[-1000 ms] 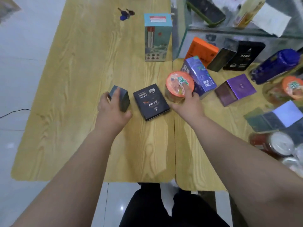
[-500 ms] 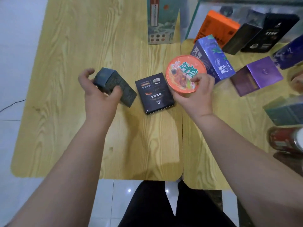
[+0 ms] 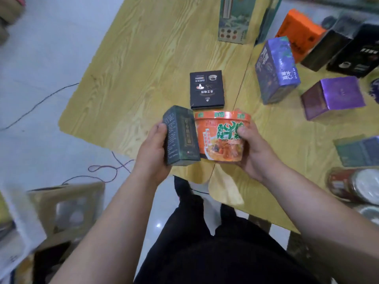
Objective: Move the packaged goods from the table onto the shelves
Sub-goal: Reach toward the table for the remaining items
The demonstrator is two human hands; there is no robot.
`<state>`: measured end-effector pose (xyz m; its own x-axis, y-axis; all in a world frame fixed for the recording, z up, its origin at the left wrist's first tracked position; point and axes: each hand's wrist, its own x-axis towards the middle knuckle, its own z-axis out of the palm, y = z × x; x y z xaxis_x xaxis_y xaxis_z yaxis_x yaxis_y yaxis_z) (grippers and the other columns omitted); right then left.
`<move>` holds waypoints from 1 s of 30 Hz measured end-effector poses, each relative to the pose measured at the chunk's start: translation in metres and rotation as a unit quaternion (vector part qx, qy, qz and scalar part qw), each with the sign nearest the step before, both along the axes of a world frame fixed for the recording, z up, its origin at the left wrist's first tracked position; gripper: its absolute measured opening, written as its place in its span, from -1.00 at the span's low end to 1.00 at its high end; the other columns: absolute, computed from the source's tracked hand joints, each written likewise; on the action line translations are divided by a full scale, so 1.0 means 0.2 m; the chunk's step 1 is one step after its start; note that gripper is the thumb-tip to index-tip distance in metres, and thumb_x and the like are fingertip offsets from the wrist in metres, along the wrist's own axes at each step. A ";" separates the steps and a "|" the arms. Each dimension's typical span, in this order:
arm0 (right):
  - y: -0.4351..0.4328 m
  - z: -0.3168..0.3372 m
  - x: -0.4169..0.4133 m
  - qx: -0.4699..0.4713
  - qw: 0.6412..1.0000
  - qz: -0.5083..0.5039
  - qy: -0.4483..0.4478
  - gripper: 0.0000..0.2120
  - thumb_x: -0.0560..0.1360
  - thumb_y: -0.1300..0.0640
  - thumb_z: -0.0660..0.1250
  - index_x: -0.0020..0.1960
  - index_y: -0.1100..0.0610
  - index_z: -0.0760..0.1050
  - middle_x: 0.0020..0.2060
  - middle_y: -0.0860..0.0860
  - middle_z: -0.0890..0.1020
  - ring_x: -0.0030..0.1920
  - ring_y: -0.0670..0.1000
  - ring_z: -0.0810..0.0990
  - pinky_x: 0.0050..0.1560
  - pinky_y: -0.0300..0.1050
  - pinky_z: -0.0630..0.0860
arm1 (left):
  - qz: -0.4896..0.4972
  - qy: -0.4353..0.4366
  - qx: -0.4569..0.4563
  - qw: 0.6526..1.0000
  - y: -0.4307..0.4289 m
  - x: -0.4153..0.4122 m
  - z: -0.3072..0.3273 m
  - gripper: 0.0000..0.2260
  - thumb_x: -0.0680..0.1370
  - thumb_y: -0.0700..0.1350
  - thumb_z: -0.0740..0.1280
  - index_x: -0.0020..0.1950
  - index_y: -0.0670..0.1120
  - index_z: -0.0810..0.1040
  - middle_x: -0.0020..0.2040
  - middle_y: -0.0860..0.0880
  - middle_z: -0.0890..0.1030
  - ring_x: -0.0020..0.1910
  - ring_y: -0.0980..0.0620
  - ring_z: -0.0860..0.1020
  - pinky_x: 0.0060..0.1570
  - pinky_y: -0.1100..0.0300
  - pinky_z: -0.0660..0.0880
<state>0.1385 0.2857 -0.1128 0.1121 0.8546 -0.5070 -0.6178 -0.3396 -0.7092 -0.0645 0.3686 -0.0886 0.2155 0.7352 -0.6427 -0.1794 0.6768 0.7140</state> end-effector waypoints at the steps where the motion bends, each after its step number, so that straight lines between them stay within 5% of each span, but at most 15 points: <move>1: -0.04 0.02 -0.01 0.001 1.000 0.020 0.003 -0.15 0.25 -0.05 0.49 0.49 -0.14 0.26 0.11 -0.04 0.68 0.04 0.10 0.71 0.00 0.31 0.59 | 0.006 0.002 0.006 1.000 -0.08 -0.02 0.02 -0.71 0.64 0.04 0.30 0.28 -0.07 0.44 0.12 -0.15 0.62 0.00 -0.12 0.63 -0.12 -0.06 0.61; 4: -0.14 0.07 -0.06 0.002 0.996 0.084 0.009 -0.25 0.33 -0.02 0.39 0.50 -0.09 0.26 0.12 0.01 0.67 0.05 0.12 0.70 -0.04 0.25 0.63 | 0.022 0.016 0.034 0.999 -0.32 -0.09 0.08 -0.52 0.43 -0.03 0.41 0.30 -0.07 0.37 0.10 -0.13 0.62 -0.11 -0.08 0.69 -0.30 -0.02 0.61; 8: -0.24 0.15 -0.21 0.013 0.986 0.166 0.022 -0.15 0.25 -0.11 0.42 0.49 0.00 0.26 0.18 0.10 0.63 0.10 0.17 0.68 -0.08 0.22 0.65 | 0.101 0.018 0.074 0.992 -0.61 -0.23 0.17 -0.49 0.44 -0.08 0.33 0.37 -0.19 0.41 0.07 -0.19 0.60 -0.12 -0.11 0.64 -0.20 -0.03 0.61; 13: -0.32 0.26 -0.52 0.039 0.954 0.296 0.037 0.00 0.21 -0.10 0.56 0.55 -0.07 0.18 0.35 0.15 0.54 0.19 0.21 0.65 0.11 0.37 0.57 | 0.218 0.023 0.117 0.969 -0.97 -0.52 0.32 -0.54 0.46 -0.08 0.30 0.35 -0.11 0.47 0.02 -0.12 0.64 -0.14 -0.07 0.63 -0.24 0.02 0.60; 16: -0.39 0.35 -0.79 0.060 0.927 0.368 0.050 0.00 0.21 -0.08 0.58 0.54 -0.10 0.18 0.30 0.07 0.55 0.15 0.12 0.67 -0.03 0.23 0.63 | 0.298 0.040 0.142 0.943 -1.22 -0.72 0.41 -0.63 0.46 -0.09 0.31 0.27 -0.05 0.53 0.02 -0.09 0.65 -0.11 -0.08 0.63 -0.24 0.04 0.61; 20: -0.58 0.46 -1.22 0.081 0.885 0.456 0.040 -0.12 0.31 -0.04 0.49 0.54 -0.09 0.18 0.30 0.00 0.53 0.13 0.06 0.67 -0.01 0.19 0.62 | 0.402 0.083 0.174 0.895 -1.60 -1.01 0.54 -0.65 0.48 -0.11 0.31 0.27 -0.04 0.55 0.03 -0.06 0.67 -0.05 -0.07 0.63 -0.13 0.04 0.61; 25: -1.05 0.59 -1.81 0.113 0.798 0.589 0.054 0.15 0.09 -0.21 0.68 0.54 -0.08 0.17 0.40 0.10 0.48 0.22 0.16 0.62 0.16 0.43 0.52 | 0.541 0.120 0.191 0.810 -2.26 -1.36 0.67 -0.73 0.66 -0.25 0.21 0.34 -0.06 0.51 0.00 -0.02 0.69 -0.09 0.00 0.65 -0.06 0.00 0.61; 30: -1.70 0.68 -2.34 0.133 0.699 0.700 0.066 -0.05 0.27 -0.11 0.57 0.54 -0.03 0.19 0.42 0.20 0.47 0.24 0.22 0.61 0.14 0.50 0.50 | 0.664 0.158 0.181 0.708 -3.05 -1.62 0.79 -0.70 0.65 -0.24 0.24 0.35 0.02 0.49 0.08 -0.06 0.67 -0.03 -0.05 0.64 -0.02 -0.05 0.60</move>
<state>-0.3290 -0.0538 0.0233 -0.9605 0.1466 -0.2366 0.1215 -0.5440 -0.8303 -0.3889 -0.2412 0.0689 -0.9327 0.2845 -0.2217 -0.2780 -0.1756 0.9444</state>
